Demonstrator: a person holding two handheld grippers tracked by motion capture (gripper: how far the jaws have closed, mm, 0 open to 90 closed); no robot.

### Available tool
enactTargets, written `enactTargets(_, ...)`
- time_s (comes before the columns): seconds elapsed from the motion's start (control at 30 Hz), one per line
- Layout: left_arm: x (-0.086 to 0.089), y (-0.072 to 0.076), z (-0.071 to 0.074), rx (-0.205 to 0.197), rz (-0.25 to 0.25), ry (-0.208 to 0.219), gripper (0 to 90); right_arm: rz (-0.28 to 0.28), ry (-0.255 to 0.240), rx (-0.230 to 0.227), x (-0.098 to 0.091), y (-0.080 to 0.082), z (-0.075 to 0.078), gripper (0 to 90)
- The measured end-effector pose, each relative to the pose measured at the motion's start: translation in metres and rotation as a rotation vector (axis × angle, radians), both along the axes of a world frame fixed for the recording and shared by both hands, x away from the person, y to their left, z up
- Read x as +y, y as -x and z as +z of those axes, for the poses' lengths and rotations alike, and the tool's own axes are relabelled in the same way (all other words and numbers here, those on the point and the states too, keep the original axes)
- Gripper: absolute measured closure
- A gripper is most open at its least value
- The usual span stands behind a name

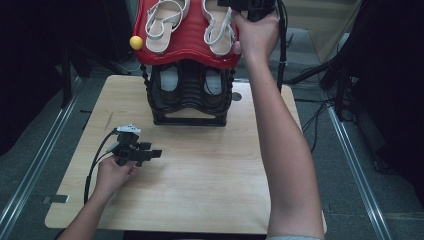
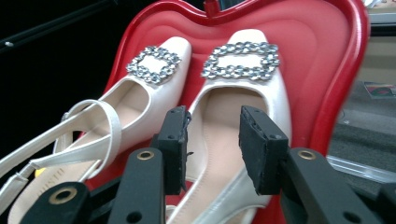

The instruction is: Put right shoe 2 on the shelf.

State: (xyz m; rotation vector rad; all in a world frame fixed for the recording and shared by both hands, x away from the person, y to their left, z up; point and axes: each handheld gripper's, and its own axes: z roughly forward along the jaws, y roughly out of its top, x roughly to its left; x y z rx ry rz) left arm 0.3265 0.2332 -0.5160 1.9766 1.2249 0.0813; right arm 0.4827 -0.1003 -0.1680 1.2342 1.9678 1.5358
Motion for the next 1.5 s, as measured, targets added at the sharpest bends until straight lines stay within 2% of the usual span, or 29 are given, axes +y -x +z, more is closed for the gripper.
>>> enactTargets(0.2, 0.001, 0.0, 0.0, -0.002, 0.003, -0.004, 35.8, -0.004, -0.003, -0.013, -0.01, 0.003, -0.001, 56.7)
enactTargets(0.37, 0.001, 0.0, 0.0, -0.003, 0.003, -0.003, 35.7, -0.006, -0.006, -0.021, -0.021, 0.005, -0.005, 49.7)
enactTargets(0.6, 0.003, 0.0, 0.0, -0.005, 0.016, 0.001, 35.7, -0.021, 0.008, -0.009, -0.035, 0.004, -0.01, 39.4)
enactTargets(0.9, 0.004, -0.001, 0.0, -0.005, 0.019, -0.001, 35.7, -0.041, 0.013, -0.004, -0.049, 0.003, -0.022, 33.7)
enactTargets(1.03, 0.005, -0.001, 0.0, -0.006, 0.023, 0.002, 35.7, -0.043, 0.0, 0.003, -0.057, 0.003, -0.03, 32.1)
enactTargets(1.37, 0.006, -0.002, 0.0, -0.007, 0.021, -0.003, 35.7, -0.073, 0.007, 0.025, -0.076, 0.003, -0.053, 29.9)
enactTargets(1.4, 0.006, -0.002, 0.0, -0.006, 0.022, -0.003, 35.7, -0.071, 0.0, 0.036, -0.079, 0.003, -0.06, 29.9)
enactTargets(1.5, 0.006, -0.002, 0.0, -0.006, 0.022, -0.003, 35.7, -0.076, 0.002, 0.048, -0.084, 0.003, -0.068, 29.9)
